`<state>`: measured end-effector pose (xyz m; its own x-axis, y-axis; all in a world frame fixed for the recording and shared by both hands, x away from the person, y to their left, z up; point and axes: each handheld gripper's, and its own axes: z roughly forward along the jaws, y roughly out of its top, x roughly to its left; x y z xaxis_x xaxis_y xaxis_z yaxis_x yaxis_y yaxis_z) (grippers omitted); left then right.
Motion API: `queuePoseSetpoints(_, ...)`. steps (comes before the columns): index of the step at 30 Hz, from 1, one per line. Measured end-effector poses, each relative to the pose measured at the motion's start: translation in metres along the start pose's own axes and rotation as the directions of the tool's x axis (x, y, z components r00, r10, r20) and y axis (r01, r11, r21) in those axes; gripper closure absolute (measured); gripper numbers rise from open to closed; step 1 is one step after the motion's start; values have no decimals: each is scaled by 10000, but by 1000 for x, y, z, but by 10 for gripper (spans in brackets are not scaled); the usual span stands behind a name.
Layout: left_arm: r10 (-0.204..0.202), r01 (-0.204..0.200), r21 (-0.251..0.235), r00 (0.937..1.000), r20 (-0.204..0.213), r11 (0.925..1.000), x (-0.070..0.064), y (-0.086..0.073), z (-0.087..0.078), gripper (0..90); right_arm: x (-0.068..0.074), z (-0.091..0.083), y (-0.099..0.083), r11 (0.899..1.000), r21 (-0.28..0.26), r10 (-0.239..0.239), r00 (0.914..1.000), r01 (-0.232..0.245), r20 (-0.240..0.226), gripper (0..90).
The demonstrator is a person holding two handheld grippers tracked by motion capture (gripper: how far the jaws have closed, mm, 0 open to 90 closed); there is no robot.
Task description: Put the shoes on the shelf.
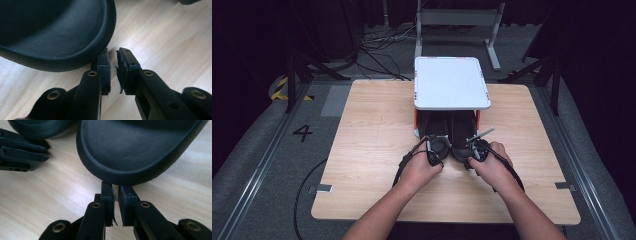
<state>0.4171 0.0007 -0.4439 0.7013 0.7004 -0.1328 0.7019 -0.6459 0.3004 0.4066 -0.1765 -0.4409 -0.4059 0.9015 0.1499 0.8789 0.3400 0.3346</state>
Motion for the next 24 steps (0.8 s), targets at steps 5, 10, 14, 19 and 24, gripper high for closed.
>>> queuePoseSetpoints(5, -478, 471, -304, 9986, -234, 9984, 11, 6, -1, 810, -4, 2, 12, 9999, -19, 120, 9999, -120, 93, 836)
queuePoseSetpoints(10, -603, 596, -272, 9978, -274, 9979, 18, 13, -2, 813, -5, 2, 28, 9998, 91, 198, 9998, -198, 46, 836)
queuePoseSetpoints(14, -777, 769, -246, 9965, -325, 9967, 25, 16, -2, 815, -4, 5, 40, 9983, 548, 173, 9998, -177, 88, 837)
queuePoseSetpoints(19, -862, 852, -306, 9957, -339, 9959, 32, 20, -2, 823, -8, 9, 47, 9976, 620, 296, 9996, -298, 42, 824)
queuePoseSetpoints(24, -1028, 977, -651, 9914, -815, 9931, 37, 26, -3, 811, -13, 12, 55, 9985, 265, 469, 9964, -489, 708, 831)
